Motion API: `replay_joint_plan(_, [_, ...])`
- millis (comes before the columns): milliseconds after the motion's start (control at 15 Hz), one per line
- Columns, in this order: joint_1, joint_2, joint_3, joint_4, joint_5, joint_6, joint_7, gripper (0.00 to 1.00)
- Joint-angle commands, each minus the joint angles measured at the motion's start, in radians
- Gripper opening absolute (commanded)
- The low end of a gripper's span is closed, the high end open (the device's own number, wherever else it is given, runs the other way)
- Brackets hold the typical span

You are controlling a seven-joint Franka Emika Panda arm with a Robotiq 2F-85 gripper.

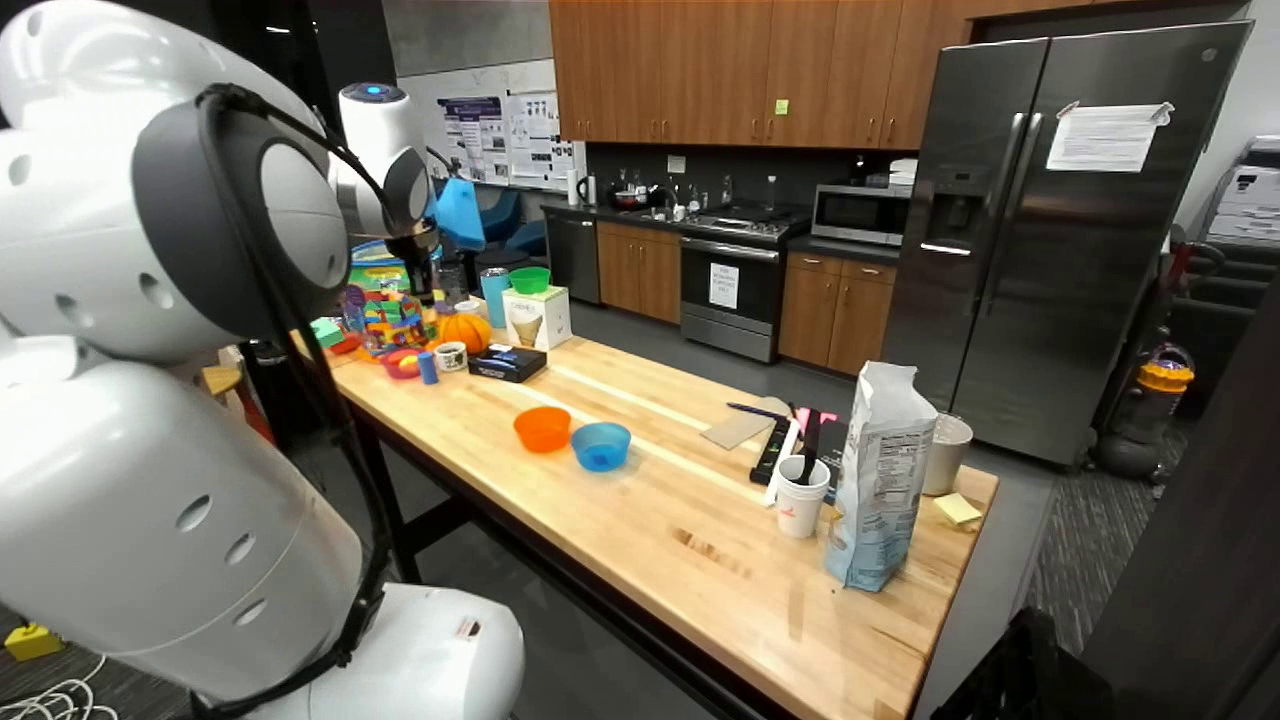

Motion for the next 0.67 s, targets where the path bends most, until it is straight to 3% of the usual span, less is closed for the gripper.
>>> replay_joint_plan(0, [0.036,-0.1,-0.019,-0.117,-0.003,0.09,0.148,0.0])
replay_joint_plan(333, [0.056,-0.145,-0.017,-0.181,-0.049,0.181,0.367,0.0])
replay_joint_plan(600, [0.154,-0.127,-0.09,-0.181,0.03,0.221,0.367,0.0])
